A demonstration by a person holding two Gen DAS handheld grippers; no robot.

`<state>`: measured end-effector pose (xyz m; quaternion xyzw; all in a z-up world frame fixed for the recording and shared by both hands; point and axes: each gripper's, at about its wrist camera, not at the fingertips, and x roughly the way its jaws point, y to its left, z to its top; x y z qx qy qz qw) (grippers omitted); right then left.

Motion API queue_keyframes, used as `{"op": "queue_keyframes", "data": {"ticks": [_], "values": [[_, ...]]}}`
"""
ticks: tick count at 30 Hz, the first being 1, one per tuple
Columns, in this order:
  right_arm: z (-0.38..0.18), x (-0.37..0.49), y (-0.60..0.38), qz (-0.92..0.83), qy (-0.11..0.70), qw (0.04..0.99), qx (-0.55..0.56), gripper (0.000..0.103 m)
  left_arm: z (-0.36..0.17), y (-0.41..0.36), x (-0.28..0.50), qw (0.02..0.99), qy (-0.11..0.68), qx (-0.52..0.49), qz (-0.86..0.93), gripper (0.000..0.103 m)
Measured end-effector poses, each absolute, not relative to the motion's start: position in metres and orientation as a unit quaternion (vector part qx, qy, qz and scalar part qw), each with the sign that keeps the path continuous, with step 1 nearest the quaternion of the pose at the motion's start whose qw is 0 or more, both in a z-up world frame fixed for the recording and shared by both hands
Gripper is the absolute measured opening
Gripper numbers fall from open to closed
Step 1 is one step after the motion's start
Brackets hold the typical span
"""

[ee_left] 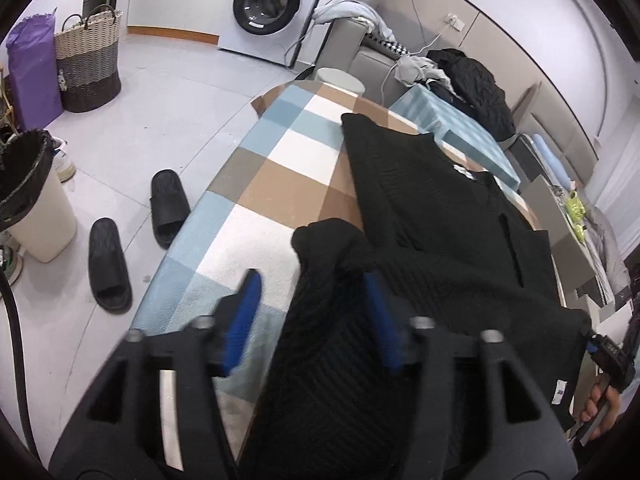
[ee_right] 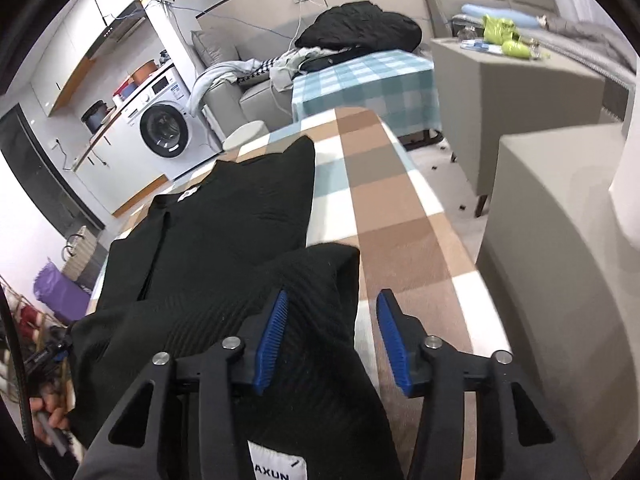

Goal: Fold small clothes

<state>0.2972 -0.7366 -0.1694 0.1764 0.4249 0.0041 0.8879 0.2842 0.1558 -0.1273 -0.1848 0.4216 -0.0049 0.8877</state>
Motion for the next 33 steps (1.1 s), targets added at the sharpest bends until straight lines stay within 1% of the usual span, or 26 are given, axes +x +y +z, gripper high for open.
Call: {"op": "queue_keyframes", "data": {"ticks": [4,7,8,9,10,11,12,13,14,15,18,25,33], "values": [[-0.182,0.310,-0.726,0.042,0.443,0.876,0.187,0.054,-0.137,0.143,0.299,0.880,0.438,-0.179,-0.031,0.055],[-0.187,0.318,-0.713,0.045,0.452,0.875,0.166,0.054,-0.145,0.128,0.312,0.875,0.450,-0.173,-0.046,0.055],[-0.187,0.319,-0.710,0.048,0.452,0.876,0.161,0.054,-0.147,0.123,0.316,0.875,0.450,-0.171,-0.047,0.052],[-0.187,0.320,-0.708,0.049,0.450,0.878,0.157,0.052,-0.148,0.120,0.318,0.876,0.448,-0.169,-0.048,0.048],[-0.187,0.322,-0.706,0.051,0.448,0.879,0.152,0.050,-0.150,0.117,0.321,0.877,0.447,-0.167,-0.047,0.037],[-0.188,0.324,-0.704,0.050,0.449,0.880,0.146,0.043,-0.152,0.113,0.324,0.878,0.448,-0.162,-0.044,0.027],[-0.189,0.325,-0.704,0.049,0.451,0.880,0.142,0.036,-0.152,0.111,0.325,0.879,0.448,-0.157,-0.045,0.023],[-0.191,0.326,-0.703,0.047,0.452,0.880,0.140,0.033,-0.152,0.108,0.326,0.879,0.448,-0.153,-0.048,0.016],[-0.191,0.326,-0.703,0.047,0.454,0.879,0.138,0.027,-0.152,0.106,0.327,0.880,0.448,-0.149,-0.051,0.013],[-0.192,0.326,-0.703,0.049,0.458,0.877,0.135,0.024,-0.150,0.105,0.325,0.881,0.448,-0.143,-0.051,0.012],[-0.189,0.322,-0.701,0.058,0.462,0.876,0.126,0.019,-0.148,0.099,0.319,0.885,0.446,-0.120,-0.051,0.011],[-0.188,0.306,-0.692,0.062,0.473,0.872,0.113,0.019,-0.144,0.101,0.297,0.888,0.446,-0.100,-0.051,0.011],[-0.183,0.257,-0.687,0.072,0.480,0.866,0.117,0.019,-0.140,0.124,0.240,0.891,0.442,-0.099,-0.043,0.011]]}}
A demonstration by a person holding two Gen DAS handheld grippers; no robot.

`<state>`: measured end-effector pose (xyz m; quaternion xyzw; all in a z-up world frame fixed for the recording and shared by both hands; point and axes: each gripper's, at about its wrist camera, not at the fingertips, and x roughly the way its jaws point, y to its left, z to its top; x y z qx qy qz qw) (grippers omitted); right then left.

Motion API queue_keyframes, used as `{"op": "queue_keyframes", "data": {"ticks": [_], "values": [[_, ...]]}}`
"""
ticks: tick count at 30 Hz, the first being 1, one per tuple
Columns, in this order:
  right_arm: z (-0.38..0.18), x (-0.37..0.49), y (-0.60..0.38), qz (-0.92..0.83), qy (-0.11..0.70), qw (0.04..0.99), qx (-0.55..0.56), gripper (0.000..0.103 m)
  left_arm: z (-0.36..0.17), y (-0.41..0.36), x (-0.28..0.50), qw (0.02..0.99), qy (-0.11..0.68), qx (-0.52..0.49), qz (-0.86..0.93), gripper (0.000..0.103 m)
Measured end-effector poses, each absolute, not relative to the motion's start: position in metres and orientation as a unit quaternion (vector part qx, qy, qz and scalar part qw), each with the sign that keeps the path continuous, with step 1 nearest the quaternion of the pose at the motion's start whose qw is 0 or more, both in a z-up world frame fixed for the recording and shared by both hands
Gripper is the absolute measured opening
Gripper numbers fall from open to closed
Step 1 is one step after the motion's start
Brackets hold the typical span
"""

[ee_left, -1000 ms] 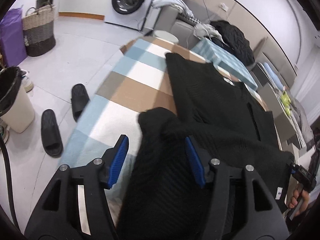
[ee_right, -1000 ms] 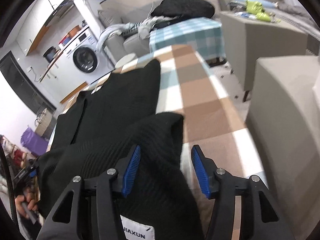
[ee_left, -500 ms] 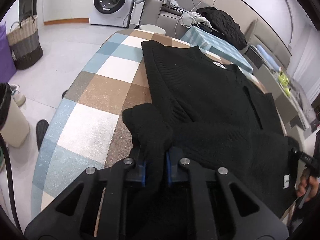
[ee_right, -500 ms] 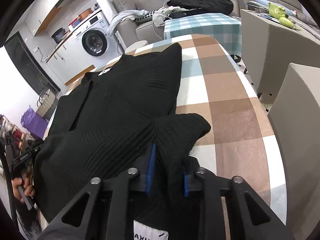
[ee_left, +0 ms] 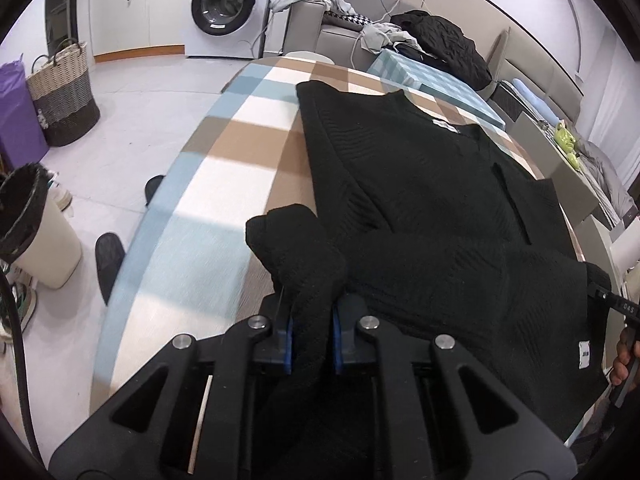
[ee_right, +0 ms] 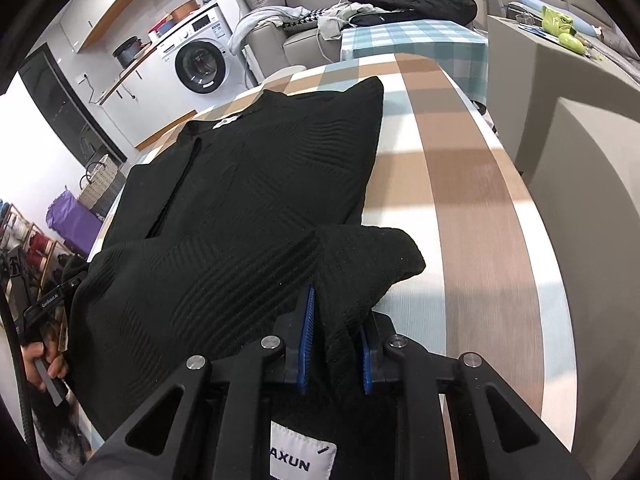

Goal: Fold small clothes

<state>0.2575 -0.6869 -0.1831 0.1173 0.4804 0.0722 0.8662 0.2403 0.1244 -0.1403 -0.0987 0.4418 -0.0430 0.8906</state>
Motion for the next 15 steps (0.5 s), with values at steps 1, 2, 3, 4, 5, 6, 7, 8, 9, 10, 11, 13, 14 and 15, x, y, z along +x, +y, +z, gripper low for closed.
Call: {"op": "queue_keyframes", "data": {"ticks": [1,2,3,4,5,6,7,8,9,10,11,13,14,15], "values": [[-0.182,0.250,-0.686,0.075,0.480,0.866,0.117,0.019,-0.140,0.127,0.235,0.890,0.442,-0.101,-0.041,0.011],[-0.181,0.244,-0.685,0.076,0.479,0.867,0.116,0.019,-0.138,0.131,0.229,0.891,0.441,-0.105,-0.040,0.011],[-0.180,0.241,-0.685,0.075,0.479,0.867,0.115,0.019,-0.137,0.133,0.225,0.891,0.439,-0.107,-0.040,0.011],[-0.178,0.237,-0.685,0.075,0.474,0.870,0.114,0.019,-0.136,0.135,0.222,0.892,0.437,-0.109,-0.038,0.012],[-0.177,0.235,-0.685,0.075,0.469,0.873,0.114,0.022,-0.134,0.136,0.218,0.893,0.434,-0.111,-0.038,0.013],[-0.177,0.234,-0.686,0.070,0.467,0.874,0.114,0.027,-0.132,0.139,0.215,0.895,0.431,-0.114,-0.037,0.015],[-0.176,0.233,-0.689,0.066,0.469,0.873,0.118,0.028,-0.130,0.141,0.212,0.895,0.428,-0.118,-0.033,0.019],[-0.175,0.231,-0.692,0.066,0.470,0.872,0.121,0.030,-0.128,0.144,0.209,0.895,0.428,-0.121,-0.029,0.021],[-0.173,0.228,-0.694,0.066,0.468,0.873,0.123,0.032,-0.127,0.146,0.204,0.895,0.427,-0.125,-0.027,0.023],[-0.171,0.222,-0.696,0.064,0.464,0.875,0.123,0.035,-0.125,0.149,0.200,0.895,0.426,-0.131,-0.024,0.027],[-0.169,0.216,-0.699,0.062,0.459,0.877,0.123,0.043,-0.123,0.152,0.196,0.895,0.425,-0.135,-0.021,0.031],[-0.167,0.203,-0.704,0.063,0.454,0.880,0.125,0.044,-0.120,0.159,0.187,0.897,0.419,-0.139,-0.009,0.037],[-0.168,0.198,-0.705,0.062,0.454,0.880,0.124,0.044,-0.120,0.163,0.181,0.898,0.417,-0.140,-0.001,0.039],[-0.169,0.192,-0.707,0.060,0.455,0.880,0.120,0.044,-0.121,0.165,0.177,0.898,0.417,-0.141,0.004,0.039]]}}
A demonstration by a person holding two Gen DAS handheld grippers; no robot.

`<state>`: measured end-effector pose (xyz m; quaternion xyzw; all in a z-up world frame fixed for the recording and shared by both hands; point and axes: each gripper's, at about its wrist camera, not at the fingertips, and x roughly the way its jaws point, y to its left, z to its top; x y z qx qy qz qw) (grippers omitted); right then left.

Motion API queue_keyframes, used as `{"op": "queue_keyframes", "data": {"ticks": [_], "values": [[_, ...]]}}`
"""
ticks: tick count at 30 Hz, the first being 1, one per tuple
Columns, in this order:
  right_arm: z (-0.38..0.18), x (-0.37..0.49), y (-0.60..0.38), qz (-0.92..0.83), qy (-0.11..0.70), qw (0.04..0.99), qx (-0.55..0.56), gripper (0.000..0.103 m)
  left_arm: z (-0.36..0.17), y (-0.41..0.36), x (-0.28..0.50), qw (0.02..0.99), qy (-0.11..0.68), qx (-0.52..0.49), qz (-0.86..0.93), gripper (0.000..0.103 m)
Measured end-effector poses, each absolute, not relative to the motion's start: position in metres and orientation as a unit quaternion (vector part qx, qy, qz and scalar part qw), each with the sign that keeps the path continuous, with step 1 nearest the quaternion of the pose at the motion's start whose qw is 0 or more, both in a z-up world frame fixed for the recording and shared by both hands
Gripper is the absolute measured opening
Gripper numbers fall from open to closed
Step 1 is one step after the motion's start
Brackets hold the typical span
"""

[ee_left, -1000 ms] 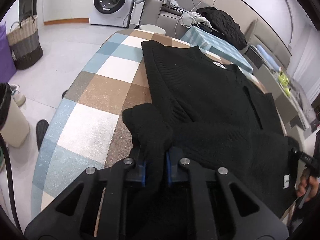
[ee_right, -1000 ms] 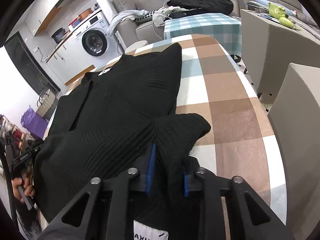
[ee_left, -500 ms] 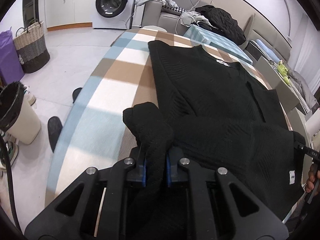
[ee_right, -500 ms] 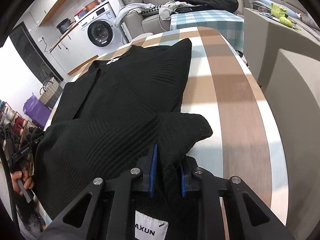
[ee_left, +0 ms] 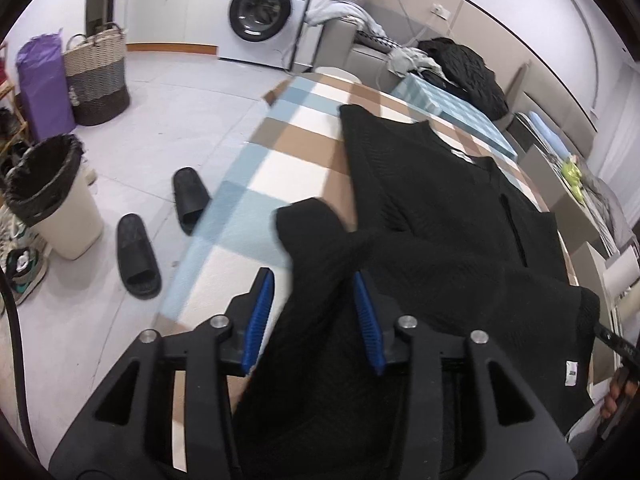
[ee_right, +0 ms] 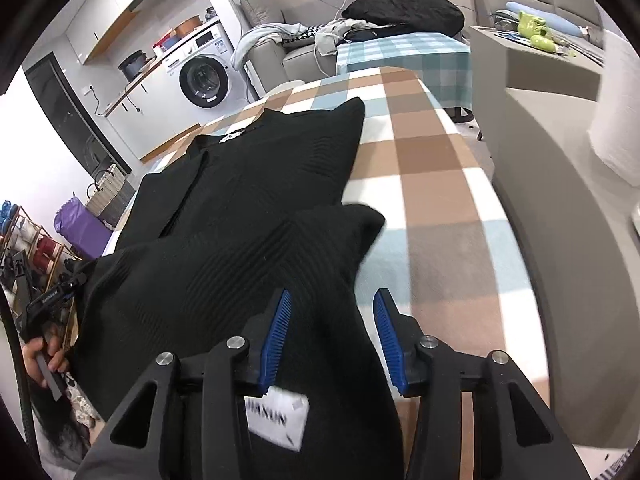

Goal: Fold small clothes

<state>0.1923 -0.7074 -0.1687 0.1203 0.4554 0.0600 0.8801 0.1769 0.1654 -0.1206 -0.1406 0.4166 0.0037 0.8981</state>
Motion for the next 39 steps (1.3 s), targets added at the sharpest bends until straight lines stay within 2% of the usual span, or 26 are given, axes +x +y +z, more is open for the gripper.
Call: {"op": "queue_keyframes", "data": {"ticks": [7,11,19,21,22,23,24,26,33,39], "values": [[-0.181,0.170,-0.706,0.079,0.472,0.871,0.112,0.044,-0.132,0.179,0.153,0.887,0.439,-0.141,0.006,0.039],[-0.182,0.166,-0.696,0.105,0.471,0.871,0.094,0.044,-0.134,0.176,0.143,0.888,0.444,-0.122,0.005,0.043],[-0.186,0.163,-0.694,0.110,0.469,0.871,0.093,0.045,-0.146,0.156,0.146,0.882,0.459,-0.107,-0.018,0.043],[-0.187,0.165,-0.693,0.110,0.468,0.872,0.092,0.045,-0.147,0.153,0.147,0.884,0.455,-0.105,-0.019,0.035],[-0.186,0.165,-0.693,0.110,0.467,0.873,0.092,0.044,-0.147,0.152,0.147,0.886,0.451,-0.104,-0.021,0.016],[-0.186,0.165,-0.692,0.107,0.465,0.874,0.089,0.042,-0.146,0.151,0.148,0.888,0.448,-0.102,-0.023,0.005],[-0.186,0.164,-0.690,0.108,0.462,0.876,0.082,0.028,-0.144,0.150,0.147,0.890,0.444,-0.101,-0.021,0.005],[-0.181,0.161,-0.685,0.113,0.450,0.884,0.065,0.005,-0.135,0.151,0.143,0.901,0.422,-0.104,-0.012,0.004],[-0.136,0.146,-0.701,0.119,0.342,0.927,0.094,0.003,-0.088,0.163,0.135,0.926,0.356,-0.124,-0.013,0.004],[-0.107,0.186,-0.701,0.094,0.297,0.943,0.118,0.003,-0.063,0.157,0.175,0.937,0.328,-0.118,-0.014,0.004]]}}
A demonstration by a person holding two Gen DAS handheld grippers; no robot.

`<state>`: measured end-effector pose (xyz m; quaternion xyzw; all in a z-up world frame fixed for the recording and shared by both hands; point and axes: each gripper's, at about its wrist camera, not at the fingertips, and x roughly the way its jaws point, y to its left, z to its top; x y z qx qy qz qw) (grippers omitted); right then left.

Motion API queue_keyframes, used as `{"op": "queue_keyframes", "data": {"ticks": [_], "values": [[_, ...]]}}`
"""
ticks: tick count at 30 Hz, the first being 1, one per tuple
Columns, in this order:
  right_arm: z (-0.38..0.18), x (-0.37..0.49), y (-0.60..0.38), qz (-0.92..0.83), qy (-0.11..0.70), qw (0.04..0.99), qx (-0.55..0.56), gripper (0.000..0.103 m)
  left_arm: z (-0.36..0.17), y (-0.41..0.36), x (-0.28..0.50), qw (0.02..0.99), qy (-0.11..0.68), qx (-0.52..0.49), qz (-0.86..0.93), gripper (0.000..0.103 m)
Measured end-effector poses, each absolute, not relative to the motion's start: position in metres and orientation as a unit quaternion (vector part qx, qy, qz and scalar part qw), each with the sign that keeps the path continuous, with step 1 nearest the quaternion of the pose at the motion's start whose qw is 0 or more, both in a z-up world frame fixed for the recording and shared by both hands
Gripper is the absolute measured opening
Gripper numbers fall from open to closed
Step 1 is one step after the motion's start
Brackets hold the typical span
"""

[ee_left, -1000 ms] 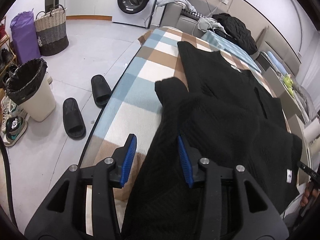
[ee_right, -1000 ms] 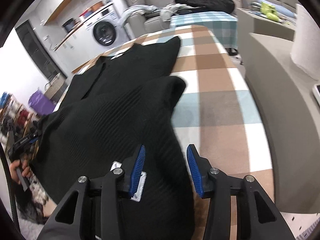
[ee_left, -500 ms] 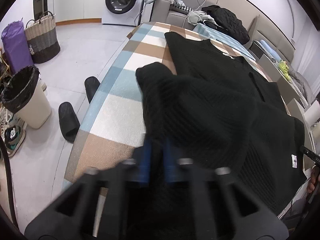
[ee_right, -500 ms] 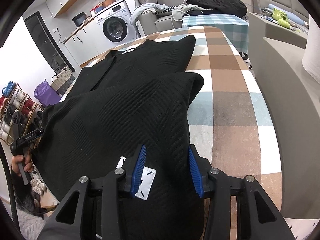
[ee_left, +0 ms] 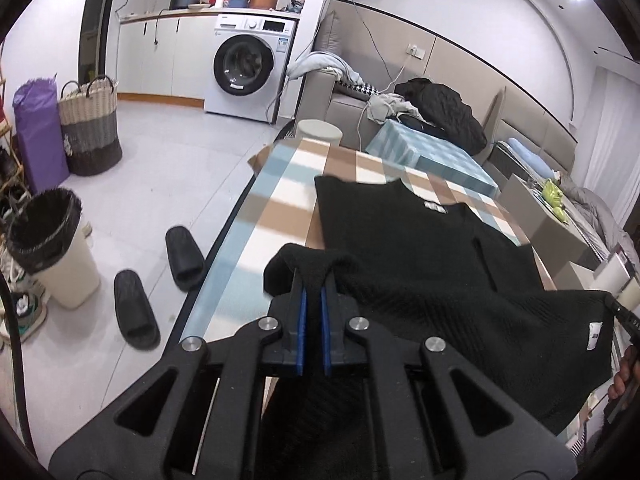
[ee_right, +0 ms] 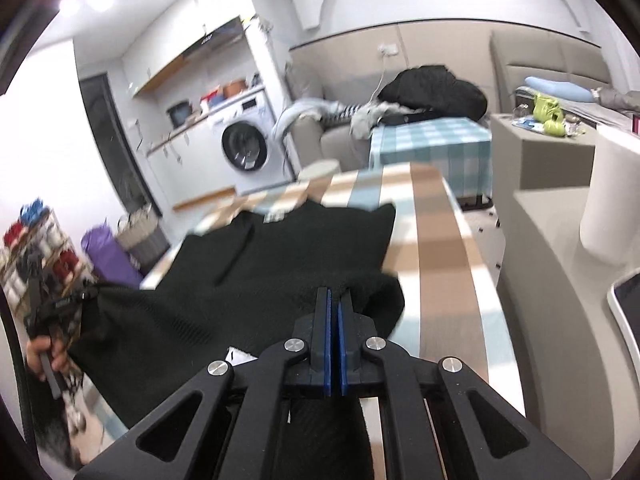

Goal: Fold small clothes

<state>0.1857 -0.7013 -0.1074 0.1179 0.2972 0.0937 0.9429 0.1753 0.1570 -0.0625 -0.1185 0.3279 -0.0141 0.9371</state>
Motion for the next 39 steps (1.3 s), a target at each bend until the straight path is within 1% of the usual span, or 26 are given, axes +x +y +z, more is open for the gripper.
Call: {"op": "queue_keyframes", "data": {"ticks": [3,8,11,12,13,14,15,16,17,18,19,20,21,22,23,27,31,32,33,34,35,36,37,38,39], "values": [[-0.110,0.220,-0.696,0.058,0.318,0.939,0.116,0.003,-0.069,0.155,0.211,0.931,0.344,-0.121,-0.004,0.004],[-0.136,0.269,-0.696,0.017,0.382,0.917,0.115,0.003,-0.094,0.155,0.255,0.915,0.380,-0.134,0.008,0.004],[-0.147,0.279,-0.697,0.015,0.408,0.906,0.111,0.008,-0.108,0.155,0.268,0.906,0.400,-0.138,0.013,0.004],[-0.148,0.280,-0.697,0.018,0.411,0.905,0.110,0.013,-0.111,0.154,0.268,0.905,0.403,-0.135,0.011,0.005],[-0.149,0.278,-0.697,0.022,0.412,0.904,0.110,0.017,-0.113,0.153,0.266,0.904,0.406,-0.130,0.013,0.010],[-0.150,0.276,-0.697,0.027,0.414,0.903,0.111,0.025,-0.114,0.154,0.265,0.904,0.409,-0.127,0.014,0.017],[-0.150,0.274,-0.697,0.031,0.412,0.903,0.112,0.030,-0.116,0.154,0.262,0.903,0.410,-0.128,0.015,0.020],[-0.149,0.272,-0.697,0.034,0.413,0.903,0.111,0.033,-0.117,0.155,0.259,0.902,0.411,-0.130,0.015,0.028],[-0.149,0.270,-0.696,0.036,0.415,0.903,0.110,0.040,-0.118,0.156,0.254,0.902,0.411,-0.131,0.015,0.037],[-0.150,0.268,-0.696,0.039,0.416,0.902,0.111,0.047,-0.118,0.157,0.249,0.902,0.411,-0.131,0.015,0.041],[-0.151,0.265,-0.698,0.046,0.417,0.900,0.116,0.049,-0.118,0.158,0.244,0.902,0.410,-0.131,0.014,0.049],[-0.151,0.261,-0.698,0.050,0.418,0.899,0.119,0.055,-0.118,0.159,0.239,0.903,0.409,-0.131,0.014,0.055],[-0.152,0.258,-0.700,0.052,0.420,0.898,0.121,0.062,-0.118,0.160,0.231,0.904,0.407,-0.131,0.016,0.058],[-0.153,0.254,-0.701,0.052,0.422,0.897,0.121,0.066,-0.119,0.161,0.226,0.903,0.409,-0.130,0.018,0.063],[-0.154,0.248,-0.704,0.053,0.420,0.898,0.121,0.067,-0.119,0.164,0.219,0.903,0.410,-0.129,0.022,0.065],[-0.164,0.230,-0.710,0.083,0.416,0.897,0.126,0.067,-0.128,0.169,0.206,0.896,0.423,-0.128,0.037,0.065],[-0.172,0.235,-0.706,0.098,0.420,0.893,0.131,0.067,-0.140,0.164,0.208,0.891,0.433,-0.137,0.023,0.065],[-0.175,0.237,-0.703,0.098,0.424,0.891,0.130,0.065,-0.142,0.162,0.210,0.890,0.435,-0.136,0.020,0.063],[-0.176,0.239,-0.701,0.102,0.426,0.890,0.129,0.049,-0.143,0.160,0.210,0.891,0.433,-0.135,0.018,0.060],[-0.175,0.239,-0.698,0.109,0.426,0.889,0.128,0.037,-0.143,0.159,0.210,0.893,0.430,-0.134,0.015,0.045],[-0.173,0.237,-0.697,0.108,0.422,0.891,0.127,0.017,-0.143,0.158,0.210,0.893,0.429,-0.135,0.013,0.026],[-0.167,0.232,-0.697,0.101,0.408,0.899,0.124,0.007,-0.143,0.159,0.210,0.892,0.431,-0.138,0.012,0.019],[-0.161,0.226,-0.698,0.108,0.391,0.905,0.129,0.006,-0.142,0.160,0.209,0.891,0.431,-0.141,0.013,0.011],[-0.152,0.218,-0.701,0.124,0.370,0.910,0.139,0.006,-0.141,0.161,0.207,0.893,0.427,-0.142,0.015,0.005],[-0.143,0.208,-0.705,0.130,0.354,0.915,0.146,0.005,-0.139,0.162,0.205,0.896,0.421,-0.138,0.017,0.004]]}}
